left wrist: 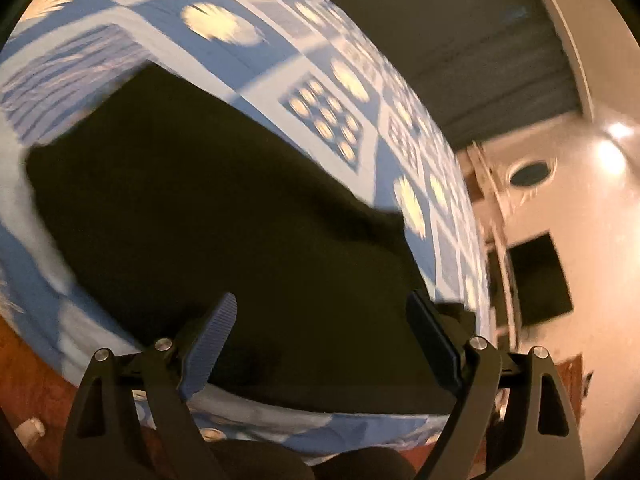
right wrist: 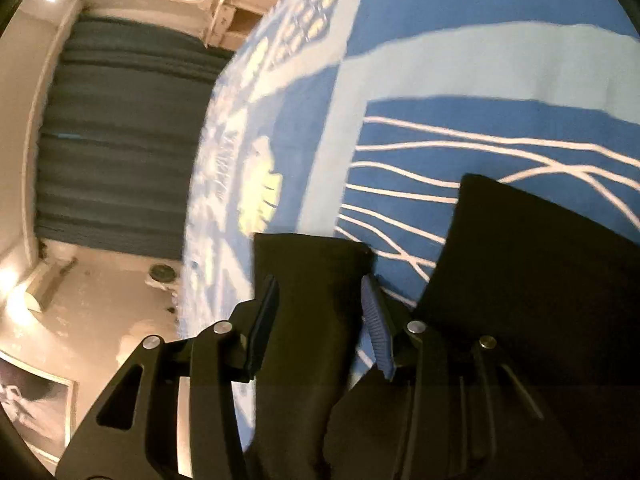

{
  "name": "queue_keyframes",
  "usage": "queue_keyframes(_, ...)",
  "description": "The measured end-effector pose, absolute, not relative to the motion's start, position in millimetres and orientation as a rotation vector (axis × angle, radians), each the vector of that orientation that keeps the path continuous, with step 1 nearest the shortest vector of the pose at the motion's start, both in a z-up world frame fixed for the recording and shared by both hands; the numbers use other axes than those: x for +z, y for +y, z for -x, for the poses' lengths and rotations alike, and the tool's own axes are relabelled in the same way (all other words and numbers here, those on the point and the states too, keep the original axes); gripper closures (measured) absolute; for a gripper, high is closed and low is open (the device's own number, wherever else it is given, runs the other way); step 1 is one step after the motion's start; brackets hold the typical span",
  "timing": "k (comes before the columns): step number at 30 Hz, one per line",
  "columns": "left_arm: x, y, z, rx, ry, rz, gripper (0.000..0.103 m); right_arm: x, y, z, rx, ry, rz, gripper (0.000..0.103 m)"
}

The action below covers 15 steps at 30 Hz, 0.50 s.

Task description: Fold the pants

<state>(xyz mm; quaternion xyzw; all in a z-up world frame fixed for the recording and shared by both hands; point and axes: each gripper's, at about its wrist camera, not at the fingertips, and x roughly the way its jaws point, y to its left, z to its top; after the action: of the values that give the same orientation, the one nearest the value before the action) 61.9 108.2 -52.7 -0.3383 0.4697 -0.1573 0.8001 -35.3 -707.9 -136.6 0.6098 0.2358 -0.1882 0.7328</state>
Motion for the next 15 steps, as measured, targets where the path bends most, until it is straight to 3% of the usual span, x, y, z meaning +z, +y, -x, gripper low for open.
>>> queue_keyframes(5,-44.9,50.4,-67.7,-0.425,1.050,0.556,0.018,-123.1,-688.7,18.5,-0.375,0.572,-1.258,0.062)
queue_keyframes(10,-29.6,14.0,-62.4,-0.502,1.010,0.532,0.018,-114.6,-676.9,44.8,-0.486,0.491,-1.359,0.063)
queue_keyframes(15,-41.9,-20.4,-61.7,-0.541,1.074,0.542,0.018,-116.0,-671.6,15.6,-0.410,0.529,-1.278,0.052)
